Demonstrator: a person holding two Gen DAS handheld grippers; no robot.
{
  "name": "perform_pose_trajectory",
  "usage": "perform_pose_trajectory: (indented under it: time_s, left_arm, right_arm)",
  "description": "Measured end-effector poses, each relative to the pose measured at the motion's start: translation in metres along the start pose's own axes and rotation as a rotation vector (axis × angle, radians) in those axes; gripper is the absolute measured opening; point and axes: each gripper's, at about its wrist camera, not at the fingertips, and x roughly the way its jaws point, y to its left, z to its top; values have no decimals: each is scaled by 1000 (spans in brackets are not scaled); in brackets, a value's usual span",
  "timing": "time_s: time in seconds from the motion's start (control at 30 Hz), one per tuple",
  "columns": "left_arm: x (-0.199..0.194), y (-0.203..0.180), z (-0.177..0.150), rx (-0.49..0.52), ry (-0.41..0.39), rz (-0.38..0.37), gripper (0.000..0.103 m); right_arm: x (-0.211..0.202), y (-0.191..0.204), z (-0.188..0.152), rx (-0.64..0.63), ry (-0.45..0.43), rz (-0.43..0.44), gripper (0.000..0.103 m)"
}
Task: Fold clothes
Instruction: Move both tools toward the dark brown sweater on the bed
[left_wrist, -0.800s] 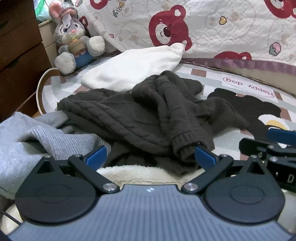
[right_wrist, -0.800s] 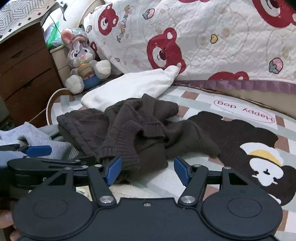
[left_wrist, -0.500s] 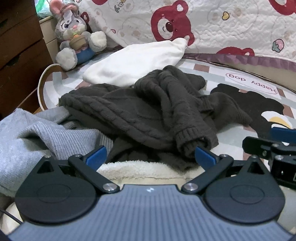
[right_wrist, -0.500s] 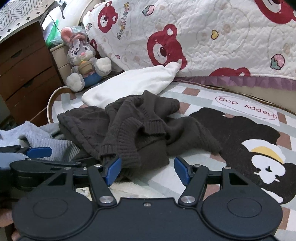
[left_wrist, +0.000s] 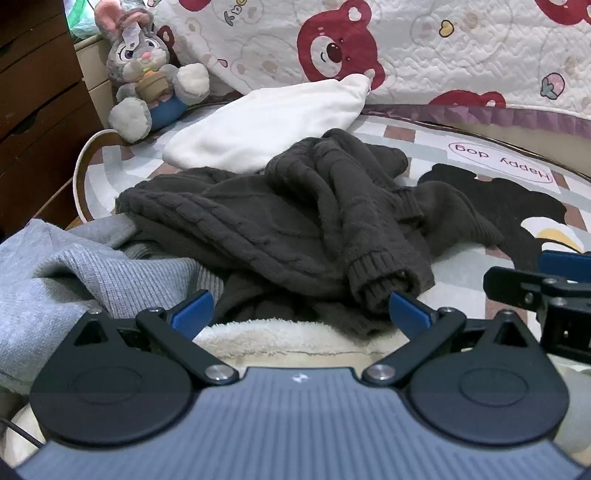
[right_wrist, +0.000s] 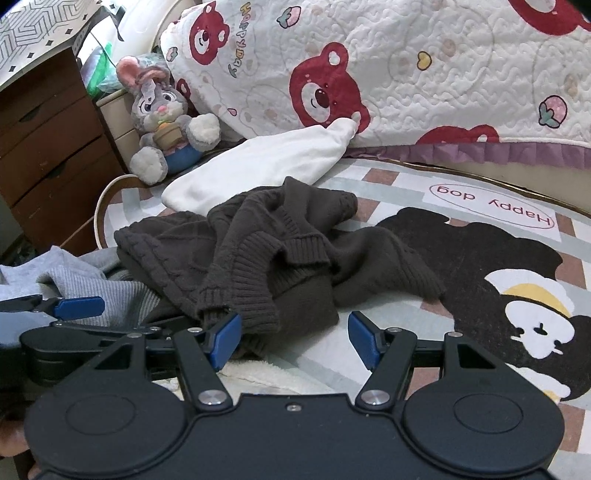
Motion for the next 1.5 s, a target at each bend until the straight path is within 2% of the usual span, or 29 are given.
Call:
perform_pose_trajectory:
  time_s: [1.1, 1.23, 1.33, 1.43, 1.5]
  left_arm:
    - [5, 1, -3, 9, 16, 18, 103]
    - [1, 7, -2, -8, 12, 15, 103]
    - [-5, 18, 1, -49, -4, -12, 103]
    - [-13, 34, 7, -114, -55, 10, 103]
    - [-13, 44, 12, -134, -58, 4, 103]
  right_arm:
    - [5, -6, 1, 30, 33, 14, 69]
    - [3, -15, 3, 71, 48, 50, 70]
    - [-6, -42, 6, 207, 19, 127, 69]
    - [-9, -58, 5, 222, 4, 193, 69]
    - [-6, -63, 8, 242, 12, 206, 69]
